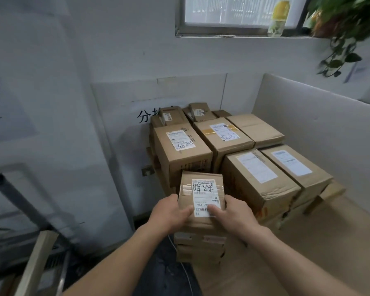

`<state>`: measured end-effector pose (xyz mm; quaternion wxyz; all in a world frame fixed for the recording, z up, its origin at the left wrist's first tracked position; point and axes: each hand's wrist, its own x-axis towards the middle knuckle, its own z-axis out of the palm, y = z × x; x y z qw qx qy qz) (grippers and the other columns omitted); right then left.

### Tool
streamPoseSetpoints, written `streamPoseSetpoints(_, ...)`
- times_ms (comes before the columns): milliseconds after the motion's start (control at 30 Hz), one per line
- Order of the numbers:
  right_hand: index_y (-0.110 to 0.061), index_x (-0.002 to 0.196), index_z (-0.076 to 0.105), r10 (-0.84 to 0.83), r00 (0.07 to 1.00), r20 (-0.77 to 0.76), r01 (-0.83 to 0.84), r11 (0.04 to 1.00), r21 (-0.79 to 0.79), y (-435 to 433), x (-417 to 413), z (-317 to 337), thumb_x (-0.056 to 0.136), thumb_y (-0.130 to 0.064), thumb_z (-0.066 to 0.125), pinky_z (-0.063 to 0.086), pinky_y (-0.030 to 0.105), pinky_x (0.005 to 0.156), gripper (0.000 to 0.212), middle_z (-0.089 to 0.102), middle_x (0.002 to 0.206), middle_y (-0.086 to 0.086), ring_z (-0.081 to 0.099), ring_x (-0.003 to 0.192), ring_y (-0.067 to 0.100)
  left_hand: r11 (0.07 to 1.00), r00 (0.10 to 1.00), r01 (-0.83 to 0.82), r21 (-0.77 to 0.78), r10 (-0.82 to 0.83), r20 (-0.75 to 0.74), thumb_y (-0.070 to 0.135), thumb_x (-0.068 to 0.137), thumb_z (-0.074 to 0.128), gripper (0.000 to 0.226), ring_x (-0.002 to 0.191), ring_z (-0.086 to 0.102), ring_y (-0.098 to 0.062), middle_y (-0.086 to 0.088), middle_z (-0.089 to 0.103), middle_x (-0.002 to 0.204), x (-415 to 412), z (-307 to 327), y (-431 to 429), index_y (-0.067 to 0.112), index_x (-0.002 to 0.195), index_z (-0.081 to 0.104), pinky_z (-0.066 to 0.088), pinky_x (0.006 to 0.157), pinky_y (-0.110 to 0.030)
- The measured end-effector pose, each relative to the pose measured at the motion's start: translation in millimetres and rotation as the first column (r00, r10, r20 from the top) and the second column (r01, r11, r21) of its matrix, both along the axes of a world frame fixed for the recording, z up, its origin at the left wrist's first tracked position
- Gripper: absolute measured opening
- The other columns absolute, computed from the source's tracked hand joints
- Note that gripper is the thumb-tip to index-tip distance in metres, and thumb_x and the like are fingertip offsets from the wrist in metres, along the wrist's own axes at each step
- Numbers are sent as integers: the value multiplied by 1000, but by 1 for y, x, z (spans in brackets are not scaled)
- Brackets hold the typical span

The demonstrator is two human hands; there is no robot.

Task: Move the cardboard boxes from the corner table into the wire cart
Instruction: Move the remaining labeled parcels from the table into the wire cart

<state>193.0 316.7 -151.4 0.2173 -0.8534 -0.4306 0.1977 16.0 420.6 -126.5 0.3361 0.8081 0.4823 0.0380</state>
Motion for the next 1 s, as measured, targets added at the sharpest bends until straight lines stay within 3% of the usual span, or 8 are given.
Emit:
streamPoseSetpoints(167,-31,114,47,-18,1000,6,18,999,42,0,-4,3,88,-65,62,40,17,58,45,64,116,-8,55,80,2,998,998,-58,-11,58,-5,53,83,71,62,104,60,-18,1,60,123,6,0,-6,19,130,48,54,86,-34)
streamPoseSetpoints(467,-33,114,48,8,998,58,-16,990,140,-22,-26,34,85,-67,65,45,15,57,48,59,102,-17,59,79,-2,993,979,-121,18,116,167,53,77,79,57,94,58,-13,11,53,103,-20,13,-27,25,110,41,43,64,-22)
streamPoseSetpoints(667,-36,113,49,32,993,113,-55,976,211,-41,-74,57,82,-70,64,56,21,60,49,62,100,-19,64,81,0,986,945,-164,40,145,293,51,73,83,58,86,57,-7,12,55,101,-73,33,-49,26,106,43,43,59,-19)
streamPoseSetpoints(800,-39,110,47,76,989,125,-106,960,258,-47,-133,71,83,-67,68,53,16,54,45,58,94,-23,62,76,-4,972,912,-233,12,214,350,48,71,86,59,90,58,-8,12,56,101,-134,47,-66,27,106,43,57,73,-29)
streamPoseSetpoints(900,-37,111,48,119,986,116,-148,946,288,-45,-183,85,82,-62,72,49,15,56,45,59,99,-20,62,80,-1,957,878,-291,14,262,400,43,70,89,64,98,60,-12,9,59,108,-186,59,-77,25,114,45,59,85,-39)
streamPoseSetpoints(1000,-34,110,47,193,973,127,-223,933,284,-39,-231,96,82,-59,74,37,16,59,47,59,102,-14,56,86,7,930,847,-363,54,305,436,38,68,90,71,100,63,-13,8,64,111,-239,69,-89,27,124,49,59,87,-39)
